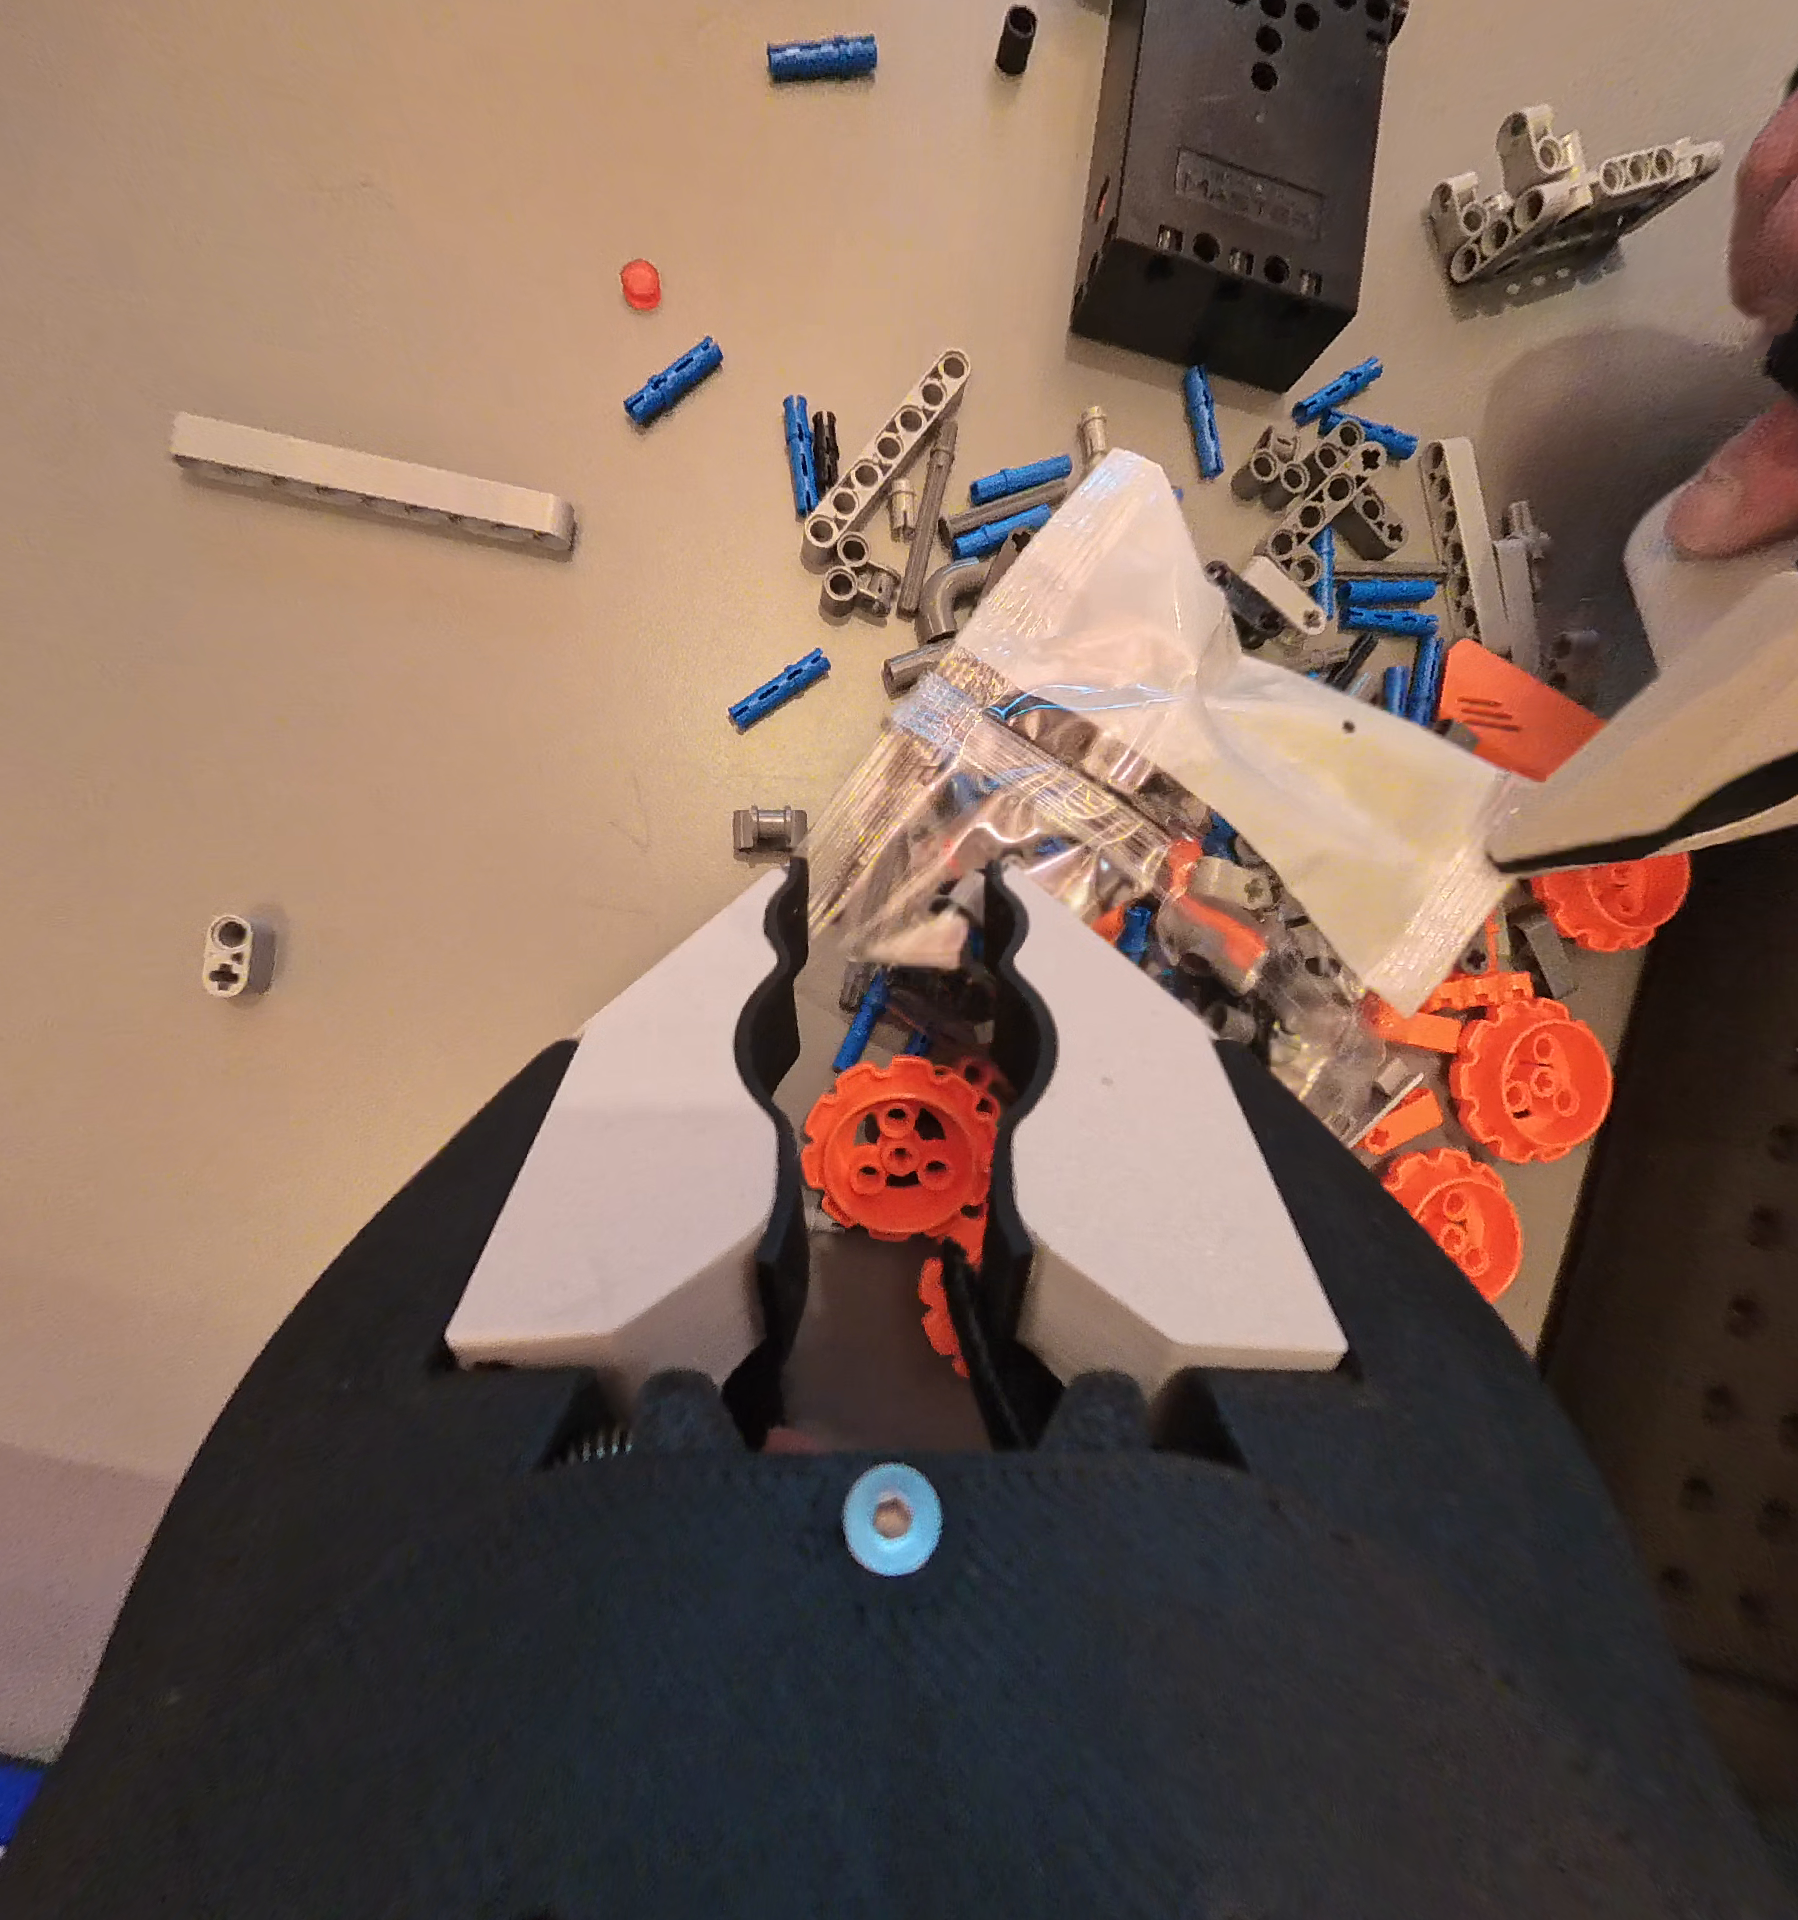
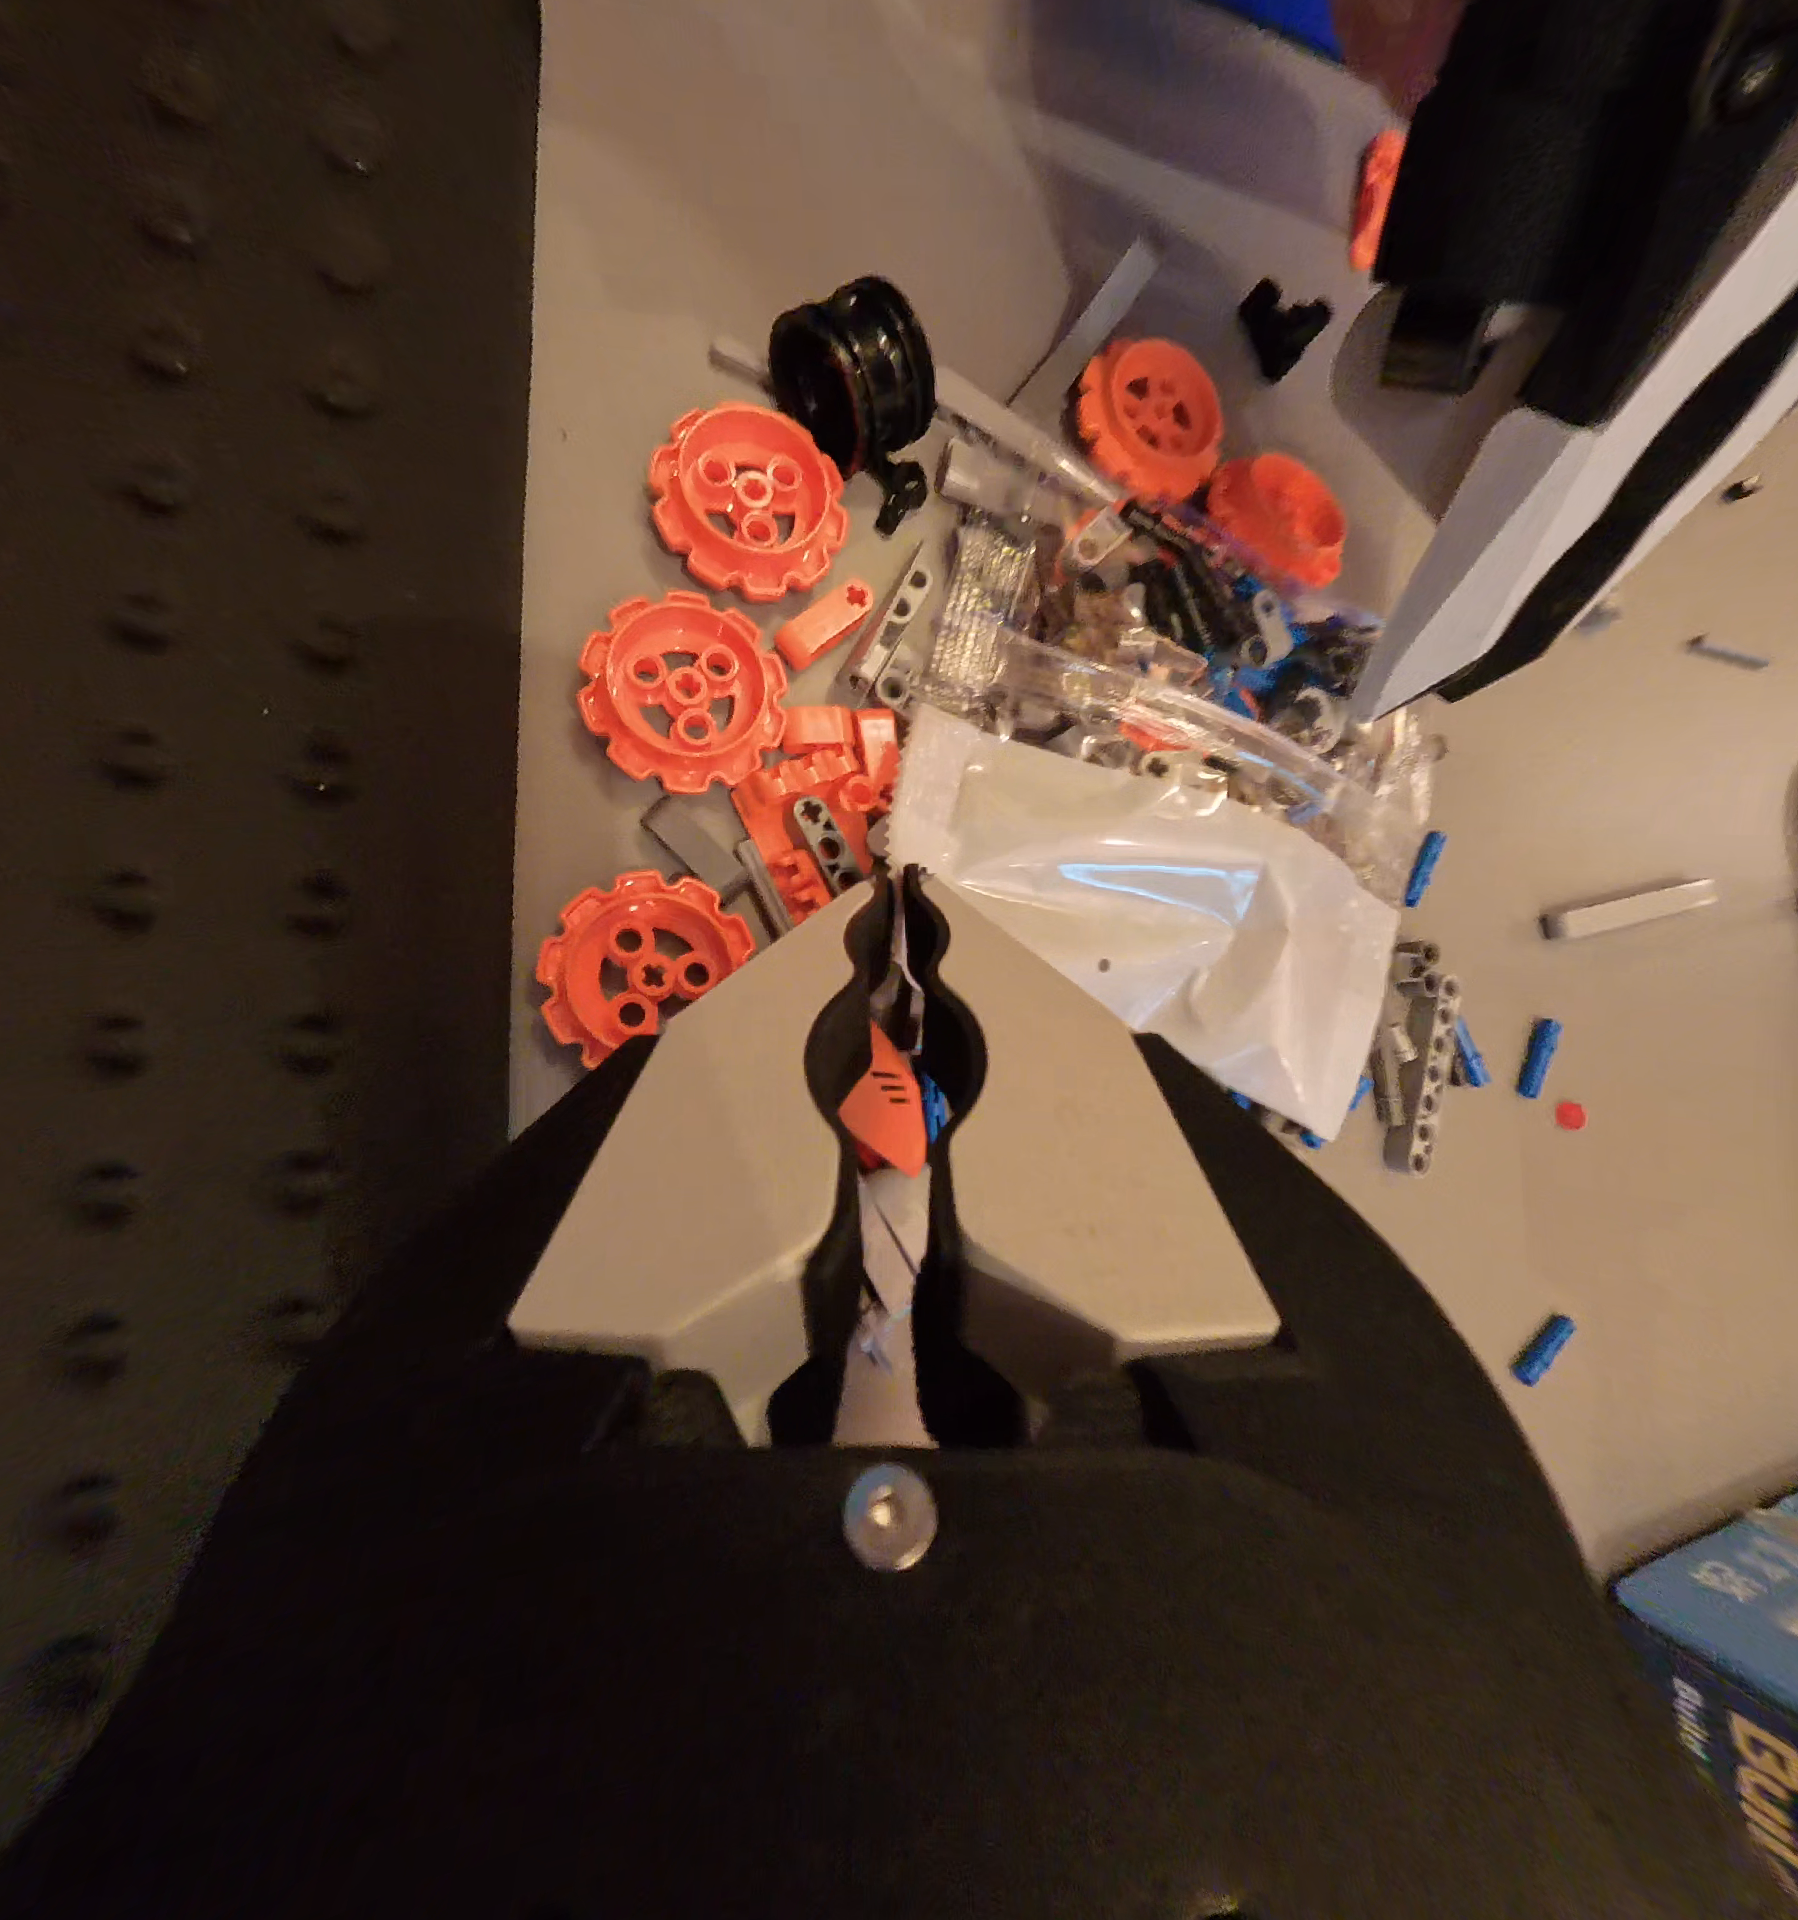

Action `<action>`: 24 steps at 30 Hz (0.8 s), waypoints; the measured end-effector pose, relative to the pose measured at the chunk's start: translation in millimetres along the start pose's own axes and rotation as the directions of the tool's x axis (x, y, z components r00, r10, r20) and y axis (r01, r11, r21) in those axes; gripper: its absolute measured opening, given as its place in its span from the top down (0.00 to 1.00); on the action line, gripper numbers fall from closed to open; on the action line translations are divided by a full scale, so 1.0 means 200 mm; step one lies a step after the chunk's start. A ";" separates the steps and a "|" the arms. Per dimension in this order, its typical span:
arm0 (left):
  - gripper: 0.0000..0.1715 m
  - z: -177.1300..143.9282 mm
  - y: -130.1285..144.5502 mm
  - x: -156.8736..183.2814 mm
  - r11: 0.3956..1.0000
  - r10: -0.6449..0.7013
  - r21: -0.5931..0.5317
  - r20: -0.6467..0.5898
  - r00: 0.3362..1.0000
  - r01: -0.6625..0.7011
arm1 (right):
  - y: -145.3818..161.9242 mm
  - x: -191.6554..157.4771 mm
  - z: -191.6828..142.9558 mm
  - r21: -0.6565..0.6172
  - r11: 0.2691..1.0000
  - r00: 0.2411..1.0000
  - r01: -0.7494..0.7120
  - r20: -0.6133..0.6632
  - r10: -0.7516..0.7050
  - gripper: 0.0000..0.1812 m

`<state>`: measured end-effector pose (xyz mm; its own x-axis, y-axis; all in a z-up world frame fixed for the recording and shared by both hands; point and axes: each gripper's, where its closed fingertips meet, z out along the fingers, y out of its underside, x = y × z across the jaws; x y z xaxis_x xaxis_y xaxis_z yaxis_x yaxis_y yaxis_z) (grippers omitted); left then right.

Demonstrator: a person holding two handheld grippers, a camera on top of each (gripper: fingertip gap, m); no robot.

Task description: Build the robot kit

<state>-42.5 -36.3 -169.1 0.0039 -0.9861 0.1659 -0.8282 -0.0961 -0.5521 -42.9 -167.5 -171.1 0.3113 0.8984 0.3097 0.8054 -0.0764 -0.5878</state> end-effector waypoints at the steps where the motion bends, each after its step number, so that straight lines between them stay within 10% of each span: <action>1: 0.82 0.00 -0.01 0.00 1.000 0.002 0.004 0.002 1.000 -0.002 | -0.01 0.01 -0.01 0.008 1.000 1.000 0.006 -0.018 -0.005 1.00; 14: 0.81 -0.48 -0.23 0.20 0.920 0.164 0.359 0.009 0.986 -0.156 | -0.23 0.60 -0.39 0.312 0.894 0.944 -0.322 0.028 0.330 1.00; 24: 0.82 -0.33 -0.30 0.09 0.917 0.192 0.334 0.109 0.975 -0.217 | -0.19 0.64 -0.46 0.340 0.843 0.907 -0.417 0.222 0.359 1.00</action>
<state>-28.6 -38.5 -79.4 -0.0939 -0.9950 -0.0329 -0.5732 0.0810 -0.8154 12.6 -89.8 -39.5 0.4592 0.8831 -0.0961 0.3776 -0.2920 -0.8787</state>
